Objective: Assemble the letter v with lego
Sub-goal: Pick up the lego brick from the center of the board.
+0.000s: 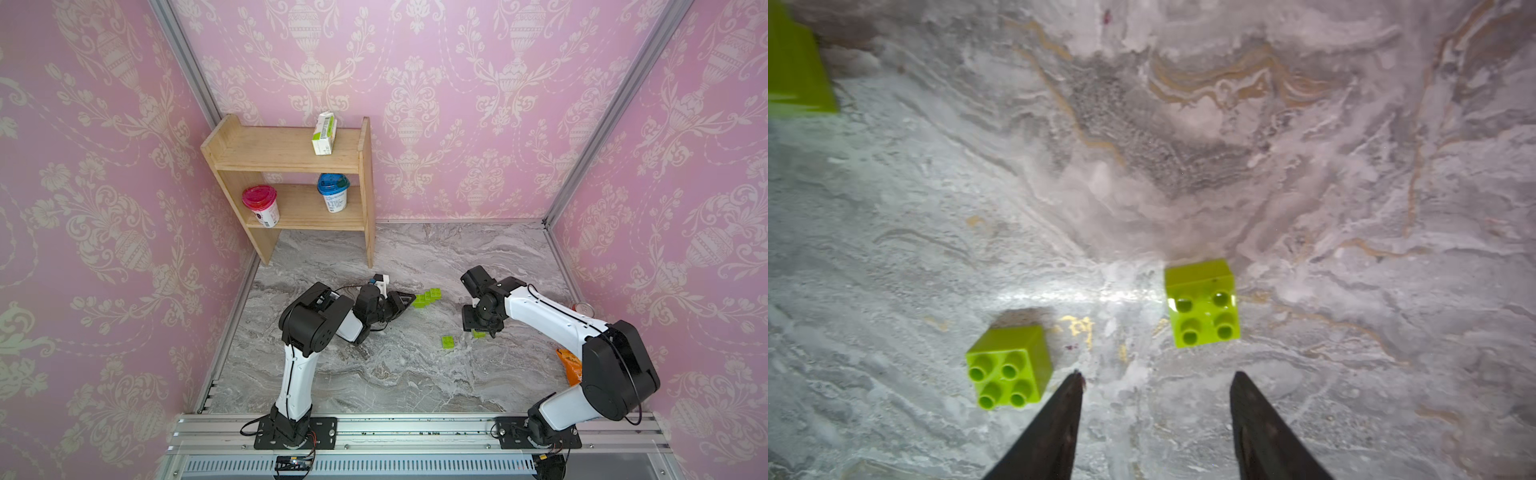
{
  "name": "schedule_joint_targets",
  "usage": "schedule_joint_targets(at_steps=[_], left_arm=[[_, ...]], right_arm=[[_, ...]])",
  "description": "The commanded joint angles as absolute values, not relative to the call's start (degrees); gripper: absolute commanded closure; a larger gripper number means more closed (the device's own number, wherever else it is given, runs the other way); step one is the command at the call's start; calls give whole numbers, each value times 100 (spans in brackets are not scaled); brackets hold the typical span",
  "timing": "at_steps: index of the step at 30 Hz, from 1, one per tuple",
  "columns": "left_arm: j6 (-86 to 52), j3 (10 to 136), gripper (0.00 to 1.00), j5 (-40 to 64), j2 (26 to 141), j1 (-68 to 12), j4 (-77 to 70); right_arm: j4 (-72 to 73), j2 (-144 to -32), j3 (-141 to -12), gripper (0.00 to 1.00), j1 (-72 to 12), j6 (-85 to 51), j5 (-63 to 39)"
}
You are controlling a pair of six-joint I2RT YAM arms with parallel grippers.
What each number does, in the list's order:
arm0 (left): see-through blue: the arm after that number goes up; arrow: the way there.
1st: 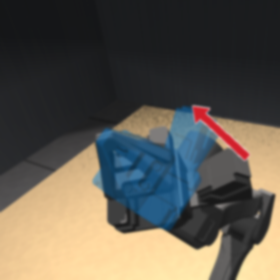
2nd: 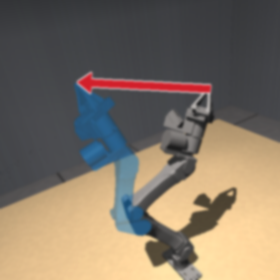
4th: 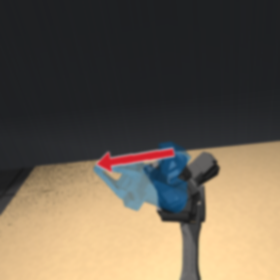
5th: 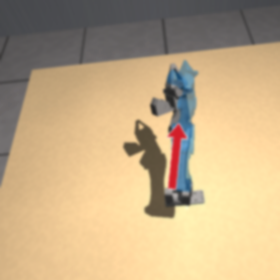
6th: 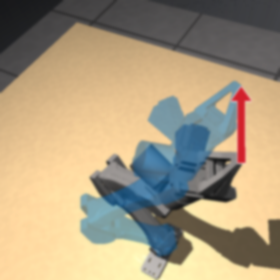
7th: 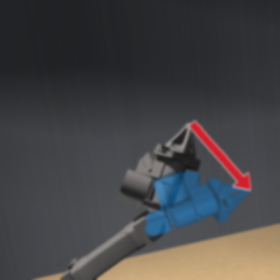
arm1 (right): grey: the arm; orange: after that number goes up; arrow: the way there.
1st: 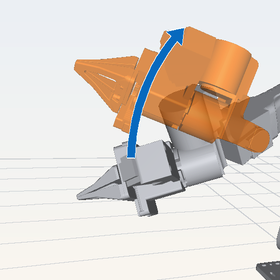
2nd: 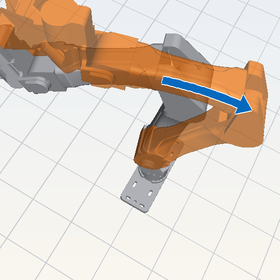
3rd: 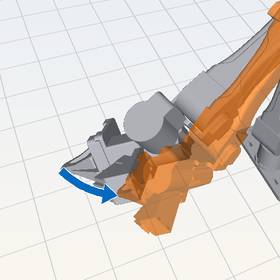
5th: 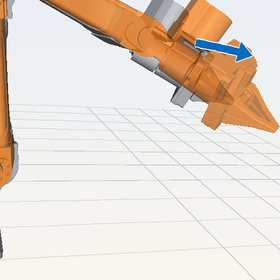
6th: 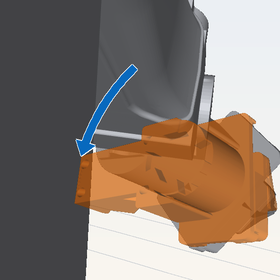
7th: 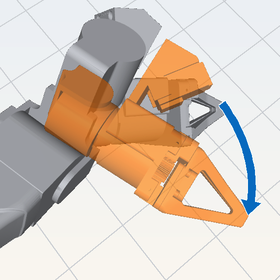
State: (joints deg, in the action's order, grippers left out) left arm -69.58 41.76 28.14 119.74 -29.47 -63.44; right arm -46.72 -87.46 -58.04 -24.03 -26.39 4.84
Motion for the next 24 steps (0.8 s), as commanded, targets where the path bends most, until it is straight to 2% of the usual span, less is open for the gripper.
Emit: schedule_joint_targets(at_steps=[1,18,21,24], left_arm=[[-6926,4148,80,2771,12293,-2929,-5636],[-6925,4152,80,2738,12278,-2929,-5650],[-6925,4151,80,2734,12273,-2927,-5650],[-6917,4149,80,2729,12278,-2927,-5650]], right_arm=[[-4931,-8928,-5719,43,-2240,-1907,517],[-4672,-9786,-6010,58,-1946,-1236,286],[-4694,-9812,-6087,58,-1945,-1173,226],[-4711,-9798,-6133,52,-1946,-1119,187]])
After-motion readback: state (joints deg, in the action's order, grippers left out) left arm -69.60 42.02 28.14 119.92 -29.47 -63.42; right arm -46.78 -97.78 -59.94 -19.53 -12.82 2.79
